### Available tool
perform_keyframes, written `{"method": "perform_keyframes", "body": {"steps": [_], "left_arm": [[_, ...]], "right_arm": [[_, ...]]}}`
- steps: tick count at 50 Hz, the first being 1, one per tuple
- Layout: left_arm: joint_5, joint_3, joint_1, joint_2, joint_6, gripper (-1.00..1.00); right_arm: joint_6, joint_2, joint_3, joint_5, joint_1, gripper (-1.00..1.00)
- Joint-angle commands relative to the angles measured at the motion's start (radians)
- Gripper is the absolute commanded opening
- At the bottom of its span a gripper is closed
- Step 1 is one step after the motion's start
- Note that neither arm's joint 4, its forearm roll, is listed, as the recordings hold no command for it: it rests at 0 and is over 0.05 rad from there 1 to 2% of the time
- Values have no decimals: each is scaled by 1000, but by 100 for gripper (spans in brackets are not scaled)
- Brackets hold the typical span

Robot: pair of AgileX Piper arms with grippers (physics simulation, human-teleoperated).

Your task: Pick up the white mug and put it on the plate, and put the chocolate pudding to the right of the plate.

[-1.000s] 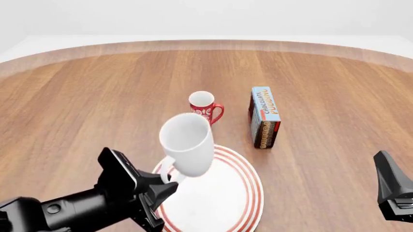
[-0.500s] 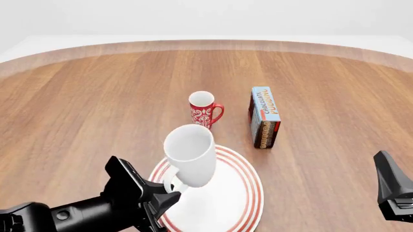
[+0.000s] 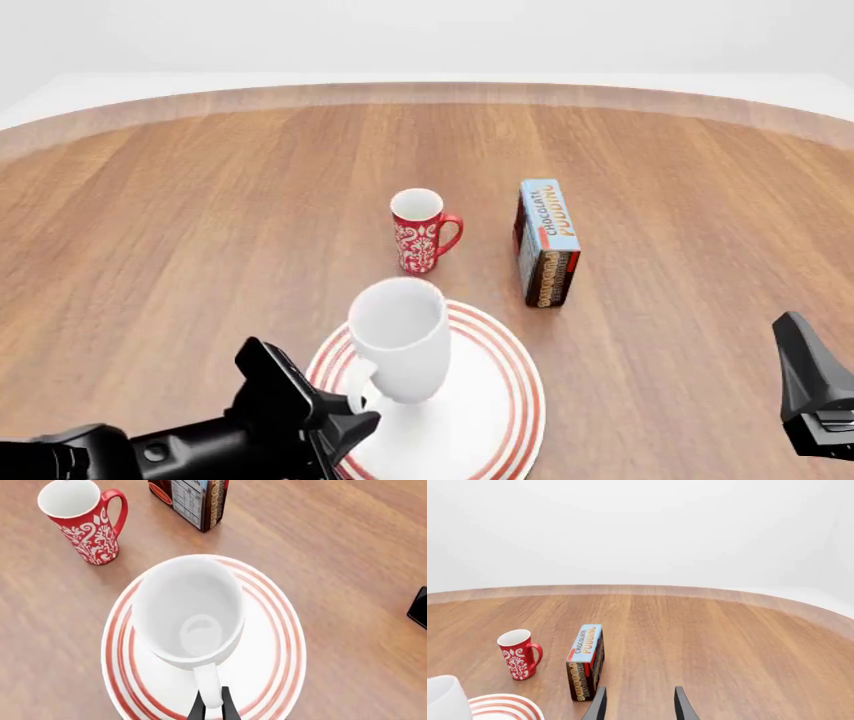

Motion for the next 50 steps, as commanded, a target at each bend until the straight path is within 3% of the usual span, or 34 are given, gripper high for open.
{"method": "perform_keyframes", "body": {"steps": [1, 50], "left_arm": [[-26, -1, -4, 41, -6, -100], [-128, 20, 1, 158, -46, -100]], "right_arm": [[0, 0, 0, 0, -1, 100], [0, 0, 0, 0, 0, 100]]}}
